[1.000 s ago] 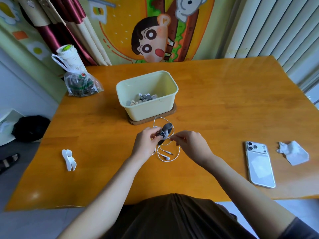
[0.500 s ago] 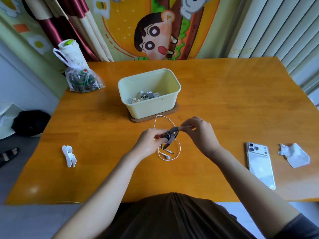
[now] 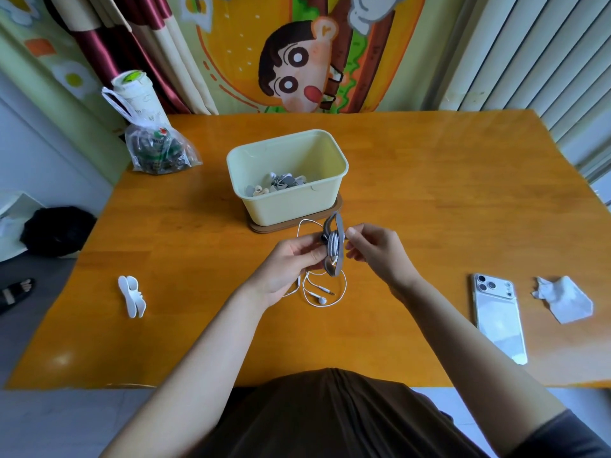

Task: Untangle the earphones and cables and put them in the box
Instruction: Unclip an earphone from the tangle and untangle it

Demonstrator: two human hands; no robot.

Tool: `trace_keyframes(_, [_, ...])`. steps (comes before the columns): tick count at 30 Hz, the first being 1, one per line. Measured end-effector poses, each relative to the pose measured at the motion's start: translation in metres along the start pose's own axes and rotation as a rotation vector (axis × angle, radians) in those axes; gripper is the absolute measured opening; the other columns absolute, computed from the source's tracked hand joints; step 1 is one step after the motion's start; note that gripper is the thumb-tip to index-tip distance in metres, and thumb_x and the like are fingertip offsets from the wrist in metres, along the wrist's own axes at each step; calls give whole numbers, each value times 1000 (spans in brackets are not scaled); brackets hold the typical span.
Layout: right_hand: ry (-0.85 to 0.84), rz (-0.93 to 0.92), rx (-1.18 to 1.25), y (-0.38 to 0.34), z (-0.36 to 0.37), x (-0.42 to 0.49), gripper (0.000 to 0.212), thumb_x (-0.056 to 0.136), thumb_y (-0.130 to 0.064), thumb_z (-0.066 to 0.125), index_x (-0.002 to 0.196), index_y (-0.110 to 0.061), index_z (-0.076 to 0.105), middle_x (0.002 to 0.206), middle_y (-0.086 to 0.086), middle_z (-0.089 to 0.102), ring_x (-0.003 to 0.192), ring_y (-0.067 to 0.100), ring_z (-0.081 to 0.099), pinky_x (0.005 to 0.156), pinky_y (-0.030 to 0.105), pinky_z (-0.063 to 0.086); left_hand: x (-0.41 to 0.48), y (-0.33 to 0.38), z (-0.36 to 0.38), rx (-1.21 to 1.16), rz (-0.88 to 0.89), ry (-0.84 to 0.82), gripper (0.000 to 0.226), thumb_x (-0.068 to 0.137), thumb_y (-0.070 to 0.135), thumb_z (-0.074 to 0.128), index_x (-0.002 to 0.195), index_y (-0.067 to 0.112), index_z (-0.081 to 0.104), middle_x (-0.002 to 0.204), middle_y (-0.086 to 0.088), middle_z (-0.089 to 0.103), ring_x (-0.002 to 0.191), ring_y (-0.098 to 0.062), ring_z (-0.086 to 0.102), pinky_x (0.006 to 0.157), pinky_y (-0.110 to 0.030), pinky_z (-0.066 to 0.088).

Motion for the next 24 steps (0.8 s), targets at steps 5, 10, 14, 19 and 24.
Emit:
trace_keyframes(5, [-37,153,185,15,15,-7,28,98,-24,46,95,-2,62,75,3,63,60,3,57,57,15,45,3,-7,1,-165,-27,80,26,86,14,55,110,18,66,108,-5,70,103,-19,63,89,-30,50])
trace_keyframes(10, [98,86,141,7,-1,-3,20,97,-18,49,84,-13,63,70,-3,61,60,6,56,55,13,45,0,-7,4,-53,-50,18,26,93,7,51,112,18,65,107,-2,71,101,-18,65,85,-25,53])
trace_keyframes(14, [136,-8,-118,-2,-15,4,18,95,-16,52,82,-12,63,67,-4,61,62,10,56,60,20,47,-1,-4,-3,324,-54,2,27,92,7,59,110,25,66,108,7,71,109,-17,62,91,-22,50])
trace_keyframes(19, [92,-100,-324,-14,-13,0,11,90,-17,60,83,-14,68,68,-7,61,62,3,54,60,12,42,0,-11,-13,622,-110,40,24,91,13,60,108,27,70,92,0,71,84,-10,62,85,-30,50])
trace_keyframes(24, [9,-157,-440,-22,-3,-4,9,89,-16,63,86,-12,71,87,-2,59,76,8,55,65,10,40,-1,-4,2,874,-33,-5,22,92,13,59,109,20,70,89,2,65,82,-14,59,70,-16,46])
Point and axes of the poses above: each hand's wrist, its own x-axis towards the middle knuckle, its own z-axis out of the palm, y = z × x, the point moved 9 cm from there along x, towards the middle knuckle
